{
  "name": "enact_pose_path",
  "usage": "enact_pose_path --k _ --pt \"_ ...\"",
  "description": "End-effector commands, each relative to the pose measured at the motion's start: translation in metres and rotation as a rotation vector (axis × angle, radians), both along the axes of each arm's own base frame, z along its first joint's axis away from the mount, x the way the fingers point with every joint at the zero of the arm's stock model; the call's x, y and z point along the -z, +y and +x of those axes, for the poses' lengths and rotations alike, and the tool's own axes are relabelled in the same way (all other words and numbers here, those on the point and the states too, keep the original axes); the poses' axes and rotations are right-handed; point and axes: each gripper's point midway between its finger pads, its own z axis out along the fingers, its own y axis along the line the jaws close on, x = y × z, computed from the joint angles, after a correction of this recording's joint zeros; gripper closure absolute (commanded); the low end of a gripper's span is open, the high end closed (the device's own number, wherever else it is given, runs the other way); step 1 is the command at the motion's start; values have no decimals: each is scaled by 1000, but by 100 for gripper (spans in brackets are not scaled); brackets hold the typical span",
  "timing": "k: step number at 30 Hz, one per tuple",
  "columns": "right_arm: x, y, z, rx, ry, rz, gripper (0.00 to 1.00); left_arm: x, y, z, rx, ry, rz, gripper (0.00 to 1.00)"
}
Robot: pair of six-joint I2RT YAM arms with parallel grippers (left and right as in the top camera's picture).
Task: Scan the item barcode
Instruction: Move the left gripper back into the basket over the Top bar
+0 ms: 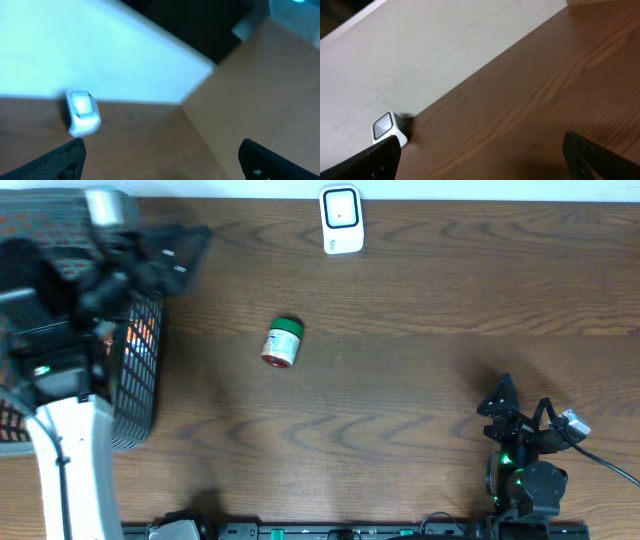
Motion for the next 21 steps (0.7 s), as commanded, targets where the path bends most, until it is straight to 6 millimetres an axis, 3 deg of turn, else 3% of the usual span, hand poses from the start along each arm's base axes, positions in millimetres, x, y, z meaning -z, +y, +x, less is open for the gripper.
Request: enact_pose_path --k 1,6,9,13,17,21 --pt "2 2 0 -6 4 5 1 -28 37 -6 -107 -50 1 2" --pt "2 2 0 -6 4 5 1 -36 102 -10 -306 -66 13 2" --pt "2 2 0 -6 4 5 1 -26 151 -11 -501 -11 -7 2" --pt "2 2 0 -6 5 5 1 14 215 -21 -818 165 -37 2" --pt "2 2 0 -6 4 5 1 81 273 -51 -1230 456 0 2" --pt "2 2 0 -6 4 5 1 107 280 -47 -1278 549 32 2"
